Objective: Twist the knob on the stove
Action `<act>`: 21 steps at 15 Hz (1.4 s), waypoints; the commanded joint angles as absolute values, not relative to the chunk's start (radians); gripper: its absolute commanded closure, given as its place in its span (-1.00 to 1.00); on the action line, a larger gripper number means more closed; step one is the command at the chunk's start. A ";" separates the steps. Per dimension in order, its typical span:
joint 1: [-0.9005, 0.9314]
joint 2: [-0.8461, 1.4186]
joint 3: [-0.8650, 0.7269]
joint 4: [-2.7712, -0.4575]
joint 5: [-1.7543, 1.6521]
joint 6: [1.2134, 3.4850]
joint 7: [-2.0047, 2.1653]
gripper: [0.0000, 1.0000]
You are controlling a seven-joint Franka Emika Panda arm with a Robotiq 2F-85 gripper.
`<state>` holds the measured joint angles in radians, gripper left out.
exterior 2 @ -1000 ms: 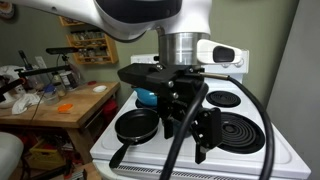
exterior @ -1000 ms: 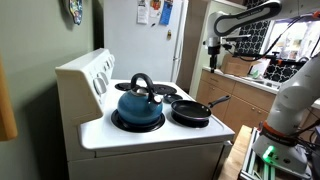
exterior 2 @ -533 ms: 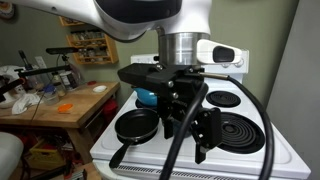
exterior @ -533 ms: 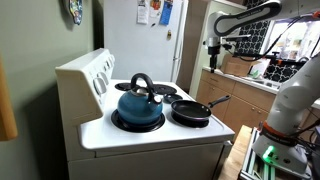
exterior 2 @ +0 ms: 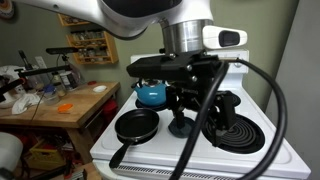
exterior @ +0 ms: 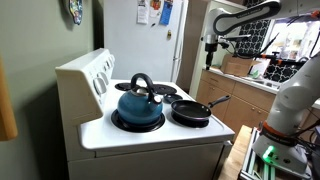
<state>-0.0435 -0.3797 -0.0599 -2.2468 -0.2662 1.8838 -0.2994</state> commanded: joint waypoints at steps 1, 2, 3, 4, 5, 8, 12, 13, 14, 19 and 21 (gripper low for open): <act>-0.025 -0.323 -0.059 -2.170 -0.313 1.959 -0.352 -1.00; -0.022 -0.310 -0.058 -2.152 -0.320 1.990 -0.368 -1.00; -0.019 -0.298 -0.058 -2.135 -0.322 2.016 -0.382 -1.00; -0.018 -0.283 -0.056 -2.116 -0.326 2.040 -0.393 -1.00; -0.015 -0.267 -0.056 -2.100 -0.322 2.071 -0.403 -1.00; -0.016 -0.275 -0.052 -2.102 -0.302 2.088 -0.393 -1.00; -0.012 -0.238 -0.049 -2.067 -0.301 2.108 -0.396 -1.00; -0.012 -0.236 -0.049 -2.066 -0.301 2.108 -0.396 -1.00; -0.012 -0.236 -0.049 -2.066 -0.301 2.108 -0.396 -1.00; -0.012 -0.236 -0.049 -2.066 -0.301 2.109 -0.396 -1.00; -0.012 -0.236 -0.049 -2.066 -0.301 2.109 -0.397 -1.00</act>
<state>-0.0128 -0.2367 -0.0483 -2.0680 -0.3011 2.1112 -0.3964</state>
